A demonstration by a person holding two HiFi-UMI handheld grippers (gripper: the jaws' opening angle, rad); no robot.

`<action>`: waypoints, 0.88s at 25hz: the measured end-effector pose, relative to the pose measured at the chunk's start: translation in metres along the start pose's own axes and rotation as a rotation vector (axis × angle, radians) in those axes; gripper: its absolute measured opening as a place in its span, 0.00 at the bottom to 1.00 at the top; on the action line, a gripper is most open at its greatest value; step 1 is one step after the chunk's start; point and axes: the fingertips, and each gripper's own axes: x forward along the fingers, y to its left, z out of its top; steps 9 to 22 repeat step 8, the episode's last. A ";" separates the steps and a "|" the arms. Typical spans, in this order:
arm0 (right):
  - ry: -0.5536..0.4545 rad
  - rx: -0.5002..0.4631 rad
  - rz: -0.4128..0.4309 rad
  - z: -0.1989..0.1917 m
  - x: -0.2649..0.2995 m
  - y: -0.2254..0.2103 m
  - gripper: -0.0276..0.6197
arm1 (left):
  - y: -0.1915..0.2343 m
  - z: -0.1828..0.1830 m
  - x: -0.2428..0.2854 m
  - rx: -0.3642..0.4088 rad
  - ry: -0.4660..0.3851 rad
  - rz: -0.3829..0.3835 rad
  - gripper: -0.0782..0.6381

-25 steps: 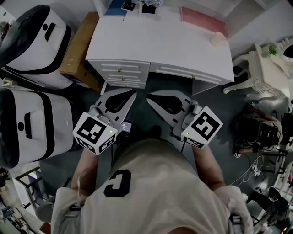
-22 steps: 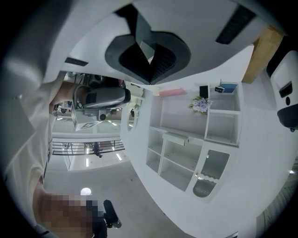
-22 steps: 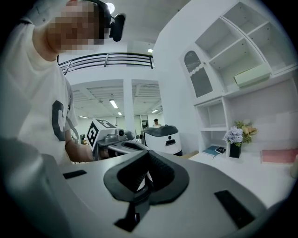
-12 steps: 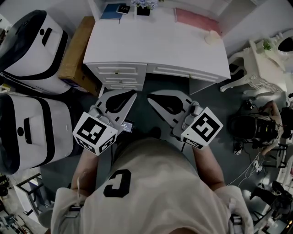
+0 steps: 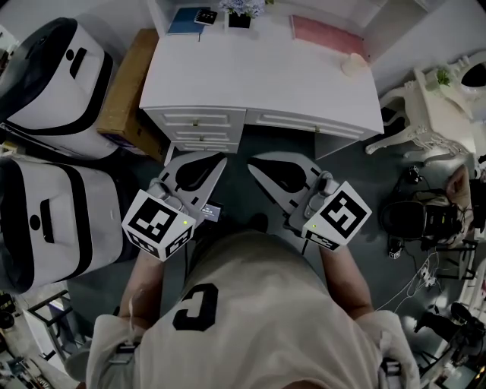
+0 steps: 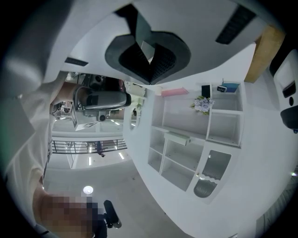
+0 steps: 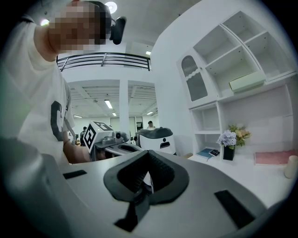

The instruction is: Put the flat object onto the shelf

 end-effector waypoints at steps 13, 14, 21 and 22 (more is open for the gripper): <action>-0.007 0.006 0.007 0.006 0.016 -0.003 0.08 | 0.018 0.001 -0.007 -0.009 -0.016 0.010 0.13; -0.007 0.006 0.007 0.006 0.016 -0.003 0.08 | 0.018 0.001 -0.007 -0.009 -0.016 0.010 0.13; -0.007 0.006 0.007 0.006 0.016 -0.003 0.08 | 0.018 0.001 -0.007 -0.009 -0.016 0.010 0.13; -0.007 0.006 0.007 0.006 0.016 -0.003 0.08 | 0.018 0.001 -0.007 -0.009 -0.016 0.010 0.13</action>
